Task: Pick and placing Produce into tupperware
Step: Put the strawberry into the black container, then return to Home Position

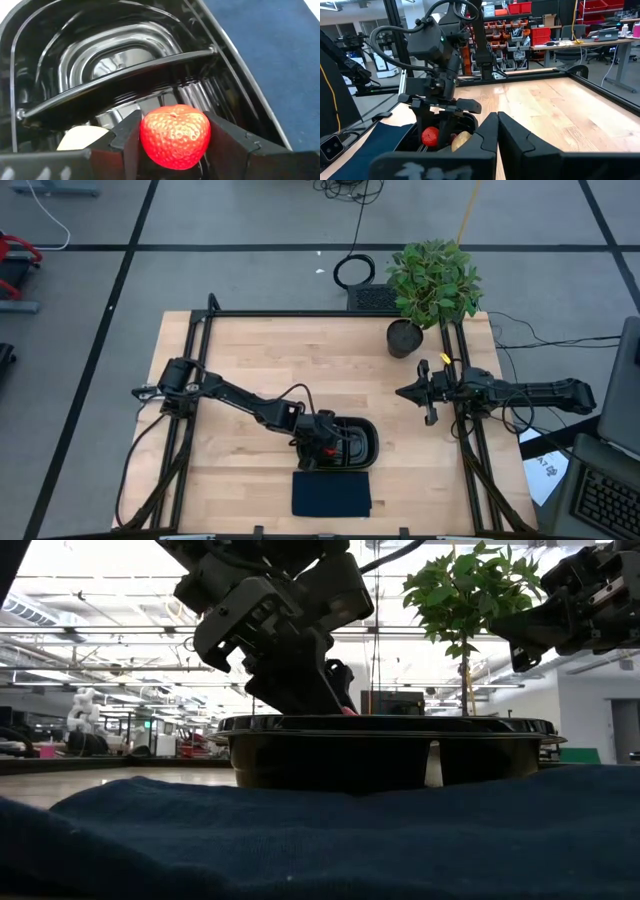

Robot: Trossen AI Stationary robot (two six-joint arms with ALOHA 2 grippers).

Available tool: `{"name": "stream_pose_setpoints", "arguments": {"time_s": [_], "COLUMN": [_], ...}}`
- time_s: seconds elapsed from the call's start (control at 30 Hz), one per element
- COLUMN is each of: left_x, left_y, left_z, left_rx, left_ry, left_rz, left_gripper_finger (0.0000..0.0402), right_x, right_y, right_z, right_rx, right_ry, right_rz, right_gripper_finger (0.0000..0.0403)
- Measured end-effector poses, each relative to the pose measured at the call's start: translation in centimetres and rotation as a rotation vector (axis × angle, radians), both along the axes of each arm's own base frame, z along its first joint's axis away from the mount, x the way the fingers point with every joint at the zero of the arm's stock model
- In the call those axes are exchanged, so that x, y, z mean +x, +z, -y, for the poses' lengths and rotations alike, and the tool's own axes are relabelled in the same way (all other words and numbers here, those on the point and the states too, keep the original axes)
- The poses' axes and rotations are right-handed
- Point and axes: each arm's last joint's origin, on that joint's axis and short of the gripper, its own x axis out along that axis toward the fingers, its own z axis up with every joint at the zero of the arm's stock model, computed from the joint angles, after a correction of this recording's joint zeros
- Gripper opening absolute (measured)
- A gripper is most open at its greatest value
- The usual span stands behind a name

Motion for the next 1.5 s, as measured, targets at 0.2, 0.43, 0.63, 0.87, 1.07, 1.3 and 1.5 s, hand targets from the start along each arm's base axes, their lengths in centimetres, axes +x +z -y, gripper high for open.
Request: {"name": "stream_pose_setpoints", "arguments": {"time_s": [0.2,0.43,0.63,0.87,1.07,1.3,1.5], "left_x": [0.1,0.1,0.1,0.1,0.2,-0.4,-2.8], "left_y": [0.0,0.0,0.0,0.0,0.1,4.0,8.3], "left_z": [-0.3,-0.5,-0.6,-0.6,-0.5,-0.7,0.1], "left_rx": [0.002,0.008,-0.002,-0.003,0.022,0.056,0.159], "left_ry": [0.006,0.003,0.017,0.006,-0.024,-0.033,-0.045], "left_rz": [0.0,0.0,-0.004,-0.002,0.024,0.117,0.186], "left_gripper_finger": [0.0186,0.0186,0.0206,0.025,0.0248,0.0209,0.0112], "right_x": [0.0,0.0,0.0,0.0,0.0,0.0,-0.1], "right_y": [0.0,0.0,0.0,0.0,0.0,0.0,0.1], "right_z": [0.0,0.0,0.0,0.0,0.0,0.0,0.0], "right_rx": [0.0,0.0,0.0,0.0,0.0,0.0,0.006], "right_ry": [0.0,0.0,0.0,0.0,0.0,0.0,0.008], "right_rz": [0.0,0.0,0.0,0.0,0.0,0.001,0.009], "right_gripper_finger": [0.0,0.0,0.0,0.0,0.0,0.0,0.0]}}
